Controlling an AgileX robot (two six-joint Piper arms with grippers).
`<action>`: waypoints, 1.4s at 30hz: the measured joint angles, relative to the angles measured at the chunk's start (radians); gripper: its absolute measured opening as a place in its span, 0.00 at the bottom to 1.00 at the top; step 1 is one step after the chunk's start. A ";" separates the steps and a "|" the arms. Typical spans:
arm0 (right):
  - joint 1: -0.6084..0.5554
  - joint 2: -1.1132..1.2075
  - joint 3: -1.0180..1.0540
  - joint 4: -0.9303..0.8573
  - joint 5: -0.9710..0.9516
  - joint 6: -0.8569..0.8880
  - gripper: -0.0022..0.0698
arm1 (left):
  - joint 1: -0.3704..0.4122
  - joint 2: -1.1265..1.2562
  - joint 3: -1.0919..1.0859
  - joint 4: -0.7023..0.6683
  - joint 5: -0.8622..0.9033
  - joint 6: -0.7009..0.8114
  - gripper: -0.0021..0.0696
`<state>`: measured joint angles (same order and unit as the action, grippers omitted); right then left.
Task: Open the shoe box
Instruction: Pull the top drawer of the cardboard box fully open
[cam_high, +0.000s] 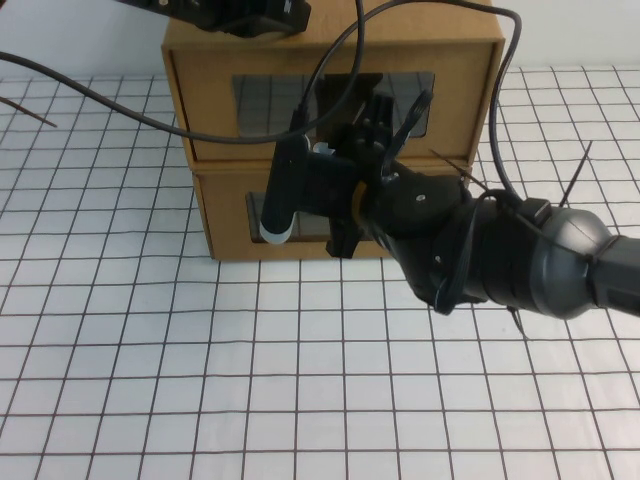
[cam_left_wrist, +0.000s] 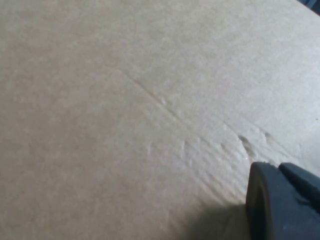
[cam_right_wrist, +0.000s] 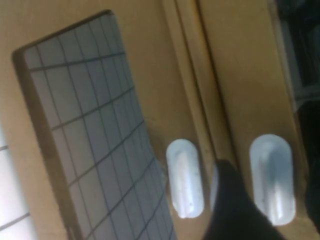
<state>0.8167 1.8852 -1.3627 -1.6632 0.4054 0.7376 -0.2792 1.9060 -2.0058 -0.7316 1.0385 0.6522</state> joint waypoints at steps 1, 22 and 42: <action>0.000 0.004 -0.002 -0.001 0.000 0.000 0.43 | 0.000 0.000 0.000 0.000 0.000 0.000 0.03; 0.028 -0.011 -0.002 0.026 0.022 0.000 0.43 | 0.000 -0.002 0.000 -0.005 0.012 0.000 0.03; 0.018 0.025 -0.004 -0.002 0.038 -0.002 0.40 | 0.000 -0.003 0.000 -0.007 0.035 0.000 0.03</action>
<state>0.8345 1.9102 -1.3666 -1.6649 0.4433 0.7358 -0.2792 1.9033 -2.0058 -0.7390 1.0739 0.6522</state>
